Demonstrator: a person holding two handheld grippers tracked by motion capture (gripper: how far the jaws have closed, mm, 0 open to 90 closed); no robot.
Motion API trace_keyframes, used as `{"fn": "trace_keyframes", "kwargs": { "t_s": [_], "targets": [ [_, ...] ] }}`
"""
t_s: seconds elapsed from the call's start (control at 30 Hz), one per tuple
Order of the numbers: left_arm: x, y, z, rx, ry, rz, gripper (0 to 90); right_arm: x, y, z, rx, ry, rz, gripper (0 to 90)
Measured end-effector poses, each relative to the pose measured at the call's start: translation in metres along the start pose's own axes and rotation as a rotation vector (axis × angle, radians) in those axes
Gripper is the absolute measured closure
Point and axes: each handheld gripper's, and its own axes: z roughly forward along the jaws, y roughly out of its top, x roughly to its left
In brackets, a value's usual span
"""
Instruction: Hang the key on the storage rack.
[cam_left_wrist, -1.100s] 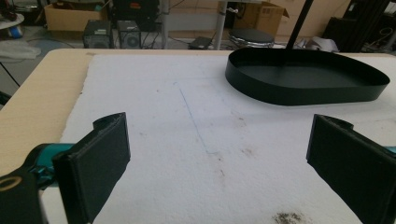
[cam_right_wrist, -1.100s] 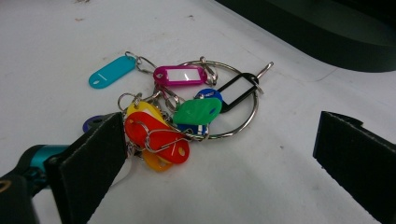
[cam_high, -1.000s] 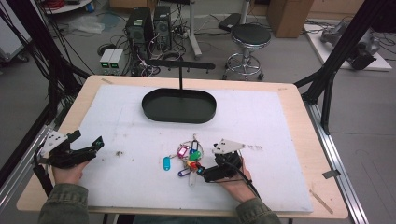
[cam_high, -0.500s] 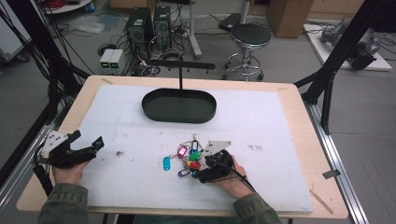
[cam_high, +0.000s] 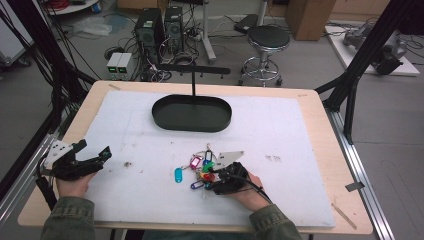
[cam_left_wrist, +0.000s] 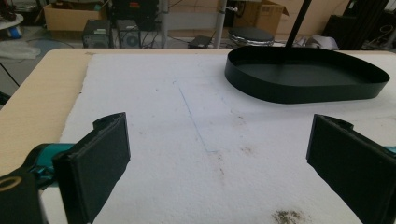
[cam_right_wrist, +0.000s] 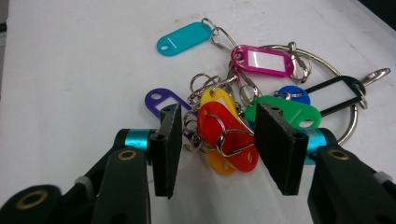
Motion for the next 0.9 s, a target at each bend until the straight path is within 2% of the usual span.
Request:
{"fn": "trace_keyframes", "kwargs": {
  "t_s": [0.13, 0.17, 0.2, 0.23, 0.53, 0.67, 0.73, 0.8, 0.9],
  "targets": [
    [0.000, 0.000, 0.000, 0.005, 0.006, 0.002, 6.6, 0.000, 0.004, 0.001, 0.026, -0.023, -0.033, 66.2],
    [0.000, 0.000, 0.000, 0.005, 0.006, 0.002, 6.6, 0.000, 0.004, 0.001, 0.026, -0.023, -0.033, 66.2],
    [0.000, 0.000, 0.000, 0.003, 0.005, 0.002, 6.6, -0.002, 0.006, -0.003, -0.001, -0.018, -0.021, 75.7],
    [0.000, 0.000, 0.000, 0.003, 0.005, 0.002, 6.6, -0.003, 0.007, -0.005, -0.008, -0.015, -0.008, 78.9],
    [0.000, 0.000, 0.000, 0.002, 0.002, 0.000, 6.6, -0.004, 0.008, -0.008, -0.027, -0.025, 0.024, 82.7],
    [0.000, 0.000, 0.000, 0.002, 0.001, 0.001, 6.6, -0.006, 0.008, -0.009, -0.042, -0.025, 0.061, 84.0],
    [0.000, 0.000, 0.000, 0.002, 0.002, 0.000, 6.6, -0.007, 0.008, -0.010, -0.049, -0.010, 0.082, 87.1],
    [0.000, 0.000, 0.000, 0.001, 0.000, 0.000, 6.6, -0.007, 0.008, -0.011, -0.046, -0.032, 0.083, 87.3],
    [0.000, 0.000, 0.000, 0.002, 0.001, 0.000, 6.6, -0.007, 0.008, -0.010, -0.039, -0.028, 0.094, 87.4]
  ]
}}
